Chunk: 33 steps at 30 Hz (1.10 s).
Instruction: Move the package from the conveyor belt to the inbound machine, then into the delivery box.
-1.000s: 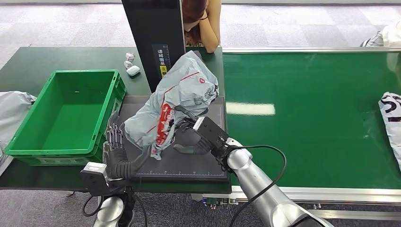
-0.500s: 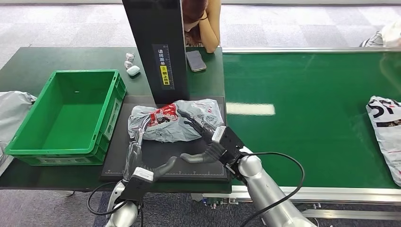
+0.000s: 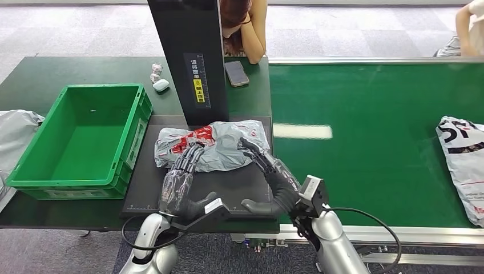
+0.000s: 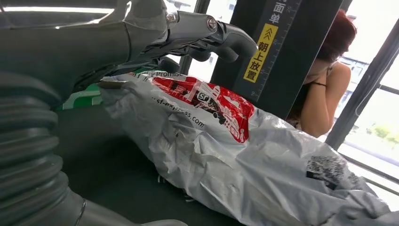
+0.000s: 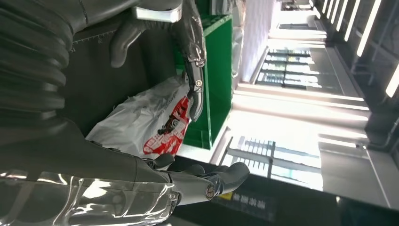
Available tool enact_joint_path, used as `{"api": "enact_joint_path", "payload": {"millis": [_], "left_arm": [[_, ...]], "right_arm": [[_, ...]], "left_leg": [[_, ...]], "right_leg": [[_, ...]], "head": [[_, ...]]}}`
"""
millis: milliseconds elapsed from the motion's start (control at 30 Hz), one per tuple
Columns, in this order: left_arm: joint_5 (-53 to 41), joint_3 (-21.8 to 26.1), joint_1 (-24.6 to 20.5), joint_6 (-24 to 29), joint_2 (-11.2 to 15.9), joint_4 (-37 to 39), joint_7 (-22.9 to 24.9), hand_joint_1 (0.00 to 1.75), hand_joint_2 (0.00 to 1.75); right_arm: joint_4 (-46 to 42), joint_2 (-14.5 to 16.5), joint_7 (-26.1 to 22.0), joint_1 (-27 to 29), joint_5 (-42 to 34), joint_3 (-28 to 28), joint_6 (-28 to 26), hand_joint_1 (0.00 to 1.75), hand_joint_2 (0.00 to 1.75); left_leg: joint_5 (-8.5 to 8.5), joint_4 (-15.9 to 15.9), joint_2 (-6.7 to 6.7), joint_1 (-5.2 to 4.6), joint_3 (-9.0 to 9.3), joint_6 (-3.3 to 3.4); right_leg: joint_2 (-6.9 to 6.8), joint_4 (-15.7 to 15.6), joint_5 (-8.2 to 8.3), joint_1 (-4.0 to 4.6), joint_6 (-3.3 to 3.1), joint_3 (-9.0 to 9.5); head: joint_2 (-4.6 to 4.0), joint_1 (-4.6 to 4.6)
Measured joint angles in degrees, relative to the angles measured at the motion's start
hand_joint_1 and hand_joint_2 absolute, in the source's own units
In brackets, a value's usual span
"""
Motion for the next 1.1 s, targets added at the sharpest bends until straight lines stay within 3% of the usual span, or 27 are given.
{"api": "enact_joint_path", "payload": {"millis": [200, 433, 567, 667, 800, 1100], "left_arm": [[-2.8, 0.0, -3.9, -1.0, 0.0, 3.7, 2.2, 0.0, 1.75], [-12.9, 0.2, -11.5, -4.3, 0.2, 10.4, 13.5, 0.0, 1.75], [-16.6, 0.6, -15.8, -13.8, 0.4, 16.2, 19.0, 0.0, 1.75], [-17.9, 0.8, -19.6, -19.8, 0.4, 21.1, 20.4, 0.05, 1.75], [-18.0, 1.1, -23.5, -21.4, 0.4, 27.0, 20.4, 1.75, 1.75], [-17.2, 1.6, -25.0, -17.3, 0.4, 32.0, 18.7, 1.75, 1.75]], "right_arm": [[-5.3, -0.4, 0.7, 3.1, 0.4, -3.7, 0.6, 0.0, 1.75], [-6.9, -0.7, 0.2, 6.7, -0.3, -6.5, 6.1, 0.0, 1.75], [-7.1, -0.7, 0.0, 8.9, 0.2, -7.2, 7.8, 0.0, 1.75], [-7.1, -0.6, -0.3, 9.7, 0.4, -7.8, 8.6, 0.0, 1.75], [-7.2, 0.0, -0.4, 10.4, 0.8, -8.7, 8.9, 0.0, 1.75], [-9.4, 1.2, 1.4, 12.6, 0.3, -11.1, 9.8, 0.0, 1.75]], "left_leg": [[0.03, 0.0, 0.04, 0.0, 0.01, 0.0], [0.07, 0.0, -0.01, 0.0, 0.01, 0.03], [0.07, 0.0, -0.02, 0.0, 0.0, 0.03], [0.06, 0.0, -0.13, 0.0, 0.09, 0.03], [0.0, 0.0, -0.14, -0.02, 0.49, -0.03], [0.14, 0.0, -0.12, -0.02, 0.6, -0.12]], "right_leg": [[0.02, 0.0, 0.03, 0.0, 0.0, -0.01], [-0.02, 0.0, 0.06, 0.01, 0.04, 0.03], [-0.01, 0.0, 0.06, 0.01, 0.04, 0.04], [-0.16, 0.0, 0.01, 0.01, 0.03, 0.2], [-0.19, 0.0, -0.06, 0.01, 0.01, 0.58], [-0.15, 0.1, 0.03, 0.02, -0.05, 0.63]], "head": [[0.0, -0.01], [0.0, 0.0], [0.0, -0.01], [0.0, 0.01], [0.0, 0.01], [0.0, 0.0]]}}
